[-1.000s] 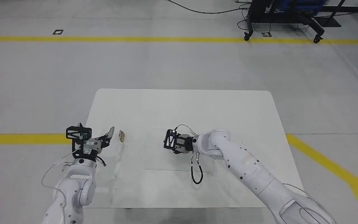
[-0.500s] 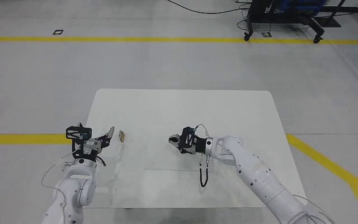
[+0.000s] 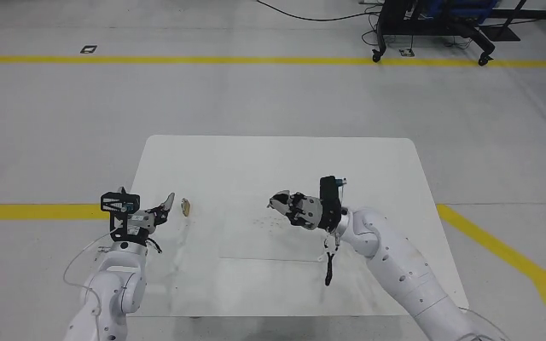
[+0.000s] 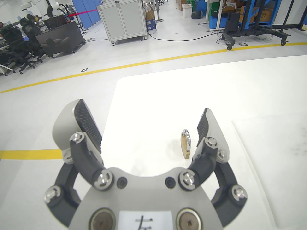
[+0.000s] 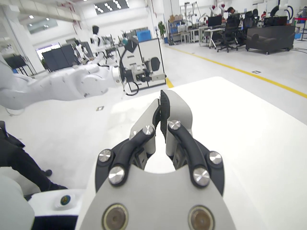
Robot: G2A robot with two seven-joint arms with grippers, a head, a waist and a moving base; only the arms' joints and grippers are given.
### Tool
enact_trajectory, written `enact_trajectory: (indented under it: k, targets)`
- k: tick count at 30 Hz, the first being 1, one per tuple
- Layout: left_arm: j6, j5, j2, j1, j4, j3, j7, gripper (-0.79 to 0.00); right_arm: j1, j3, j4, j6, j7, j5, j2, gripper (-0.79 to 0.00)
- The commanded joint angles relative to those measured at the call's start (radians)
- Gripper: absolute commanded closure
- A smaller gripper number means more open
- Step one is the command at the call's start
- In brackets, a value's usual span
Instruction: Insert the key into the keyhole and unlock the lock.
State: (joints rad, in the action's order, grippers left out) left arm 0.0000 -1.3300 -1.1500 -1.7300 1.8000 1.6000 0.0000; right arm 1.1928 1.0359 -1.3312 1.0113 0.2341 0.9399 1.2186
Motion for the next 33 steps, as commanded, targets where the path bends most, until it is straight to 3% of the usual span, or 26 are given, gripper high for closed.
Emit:
enact_trajectory:
  k: [1, 8, 11, 14, 17, 20, 23, 29, 31, 33]
  targets:
    - [0.000, 0.000, 0.000, 0.000, 0.000, 0.000, 0.000, -0.785, 0.013, 0.015, -0.010, 0.001, 0.001, -0.028, -0.005, 0.000]
    - [-0.009, 0.006, 0.000, 0.000, 0.002, -0.002, 0.000, -0.785, 0.013, 0.015, -0.010, 0.001, 0.001, -0.028, -0.005, 0.000]
    - [-0.187, 0.227, -0.001, -0.009, 0.026, 0.017, 0.032, -0.785, 0.013, 0.015, -0.010, 0.001, 0.001, -0.028, -0.005, 0.000]
    - [-0.388, 0.441, 0.005, -0.001, 0.025, 0.051, -0.029, -0.785, 0.013, 0.015, -0.010, 0.001, 0.001, -0.028, -0.005, 0.000]
    - [-0.613, 0.681, 0.012, 0.036, 0.015, 0.024, -0.175, -0.785, 0.013, 0.015, -0.010, 0.001, 0.001, -0.028, -0.005, 0.000]
    - [-0.779, 0.951, 0.026, 0.116, -0.031, -0.044, -0.416, -0.785, 0.013, 0.015, -0.010, 0.001, 0.001, -0.028, -0.005, 0.000]
    - [-0.809, 1.221, 0.039, 0.224, -0.092, -0.126, -0.659, -0.785, 0.013, 0.015, -0.010, 0.001, 0.001, -0.028, -0.005, 0.000]
    - [-0.694, 1.797, 0.061, 0.440, -0.282, -0.228, -1.126, -0.785, 0.013, 0.015, -0.010, 0.001, 0.001, -0.028, -0.005, 0.000]
    - [-0.650, 1.845, 0.067, 0.488, -0.336, -0.228, -1.171, -0.785, 0.013, 0.015, -0.010, 0.001, 0.001, -0.028, -0.005, 0.000]
    - [-0.647, 1.844, 0.068, 0.493, -0.342, -0.229, -1.173, -0.785, 0.013, 0.015, -0.010, 0.001, 0.001, -0.028, -0.005, 0.000]
